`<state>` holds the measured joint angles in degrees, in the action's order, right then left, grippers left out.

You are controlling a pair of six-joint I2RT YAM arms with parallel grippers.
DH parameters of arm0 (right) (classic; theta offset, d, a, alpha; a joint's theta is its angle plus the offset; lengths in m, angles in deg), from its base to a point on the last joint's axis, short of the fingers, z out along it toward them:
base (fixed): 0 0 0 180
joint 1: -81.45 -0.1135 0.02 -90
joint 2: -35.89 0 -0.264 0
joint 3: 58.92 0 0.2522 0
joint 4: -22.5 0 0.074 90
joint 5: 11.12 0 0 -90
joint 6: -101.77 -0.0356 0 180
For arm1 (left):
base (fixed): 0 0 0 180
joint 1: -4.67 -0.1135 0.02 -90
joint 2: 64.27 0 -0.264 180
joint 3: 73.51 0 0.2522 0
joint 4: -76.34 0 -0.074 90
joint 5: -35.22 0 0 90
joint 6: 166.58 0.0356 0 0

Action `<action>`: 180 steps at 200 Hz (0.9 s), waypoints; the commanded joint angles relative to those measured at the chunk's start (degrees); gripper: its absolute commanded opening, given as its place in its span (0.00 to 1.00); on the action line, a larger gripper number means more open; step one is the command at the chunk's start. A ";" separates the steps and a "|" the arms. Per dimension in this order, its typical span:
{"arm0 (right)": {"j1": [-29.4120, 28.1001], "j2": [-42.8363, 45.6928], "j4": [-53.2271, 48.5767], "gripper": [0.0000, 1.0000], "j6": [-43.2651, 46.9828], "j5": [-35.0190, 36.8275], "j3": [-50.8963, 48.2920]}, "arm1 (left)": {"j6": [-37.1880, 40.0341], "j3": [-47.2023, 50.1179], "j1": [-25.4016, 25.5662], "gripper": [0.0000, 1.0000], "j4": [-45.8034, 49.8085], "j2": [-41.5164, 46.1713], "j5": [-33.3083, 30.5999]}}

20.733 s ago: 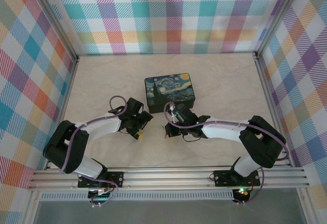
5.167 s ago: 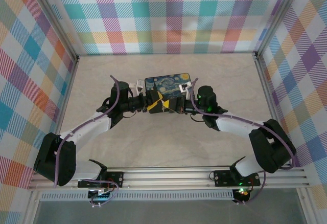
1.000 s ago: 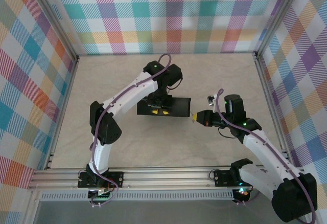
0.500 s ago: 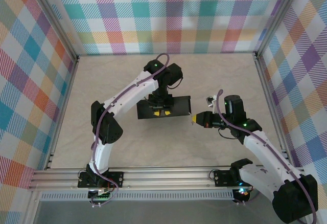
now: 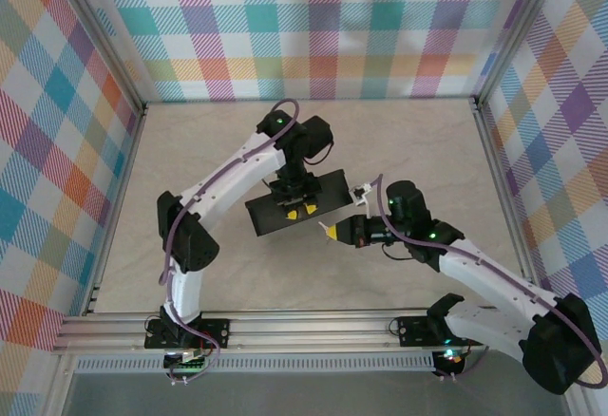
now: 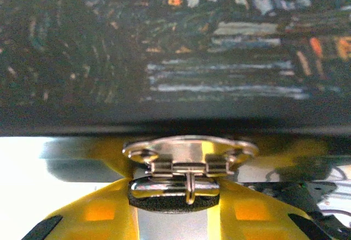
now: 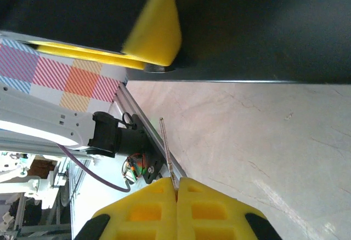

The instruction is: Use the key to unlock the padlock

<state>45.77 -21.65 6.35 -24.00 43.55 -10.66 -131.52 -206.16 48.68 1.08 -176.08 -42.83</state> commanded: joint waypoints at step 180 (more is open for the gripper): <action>-1.37 -8.30 22.09 0.00 -9.34 -6.40 -1.72 | -7.25 15.62 -6.85 0.02 -17.95 14.95 10.90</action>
<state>44.66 -28.78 23.70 -32.17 39.70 -12.93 -138.93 -190.54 42.23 -13.98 -164.25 -34.53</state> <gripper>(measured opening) 0.044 0.285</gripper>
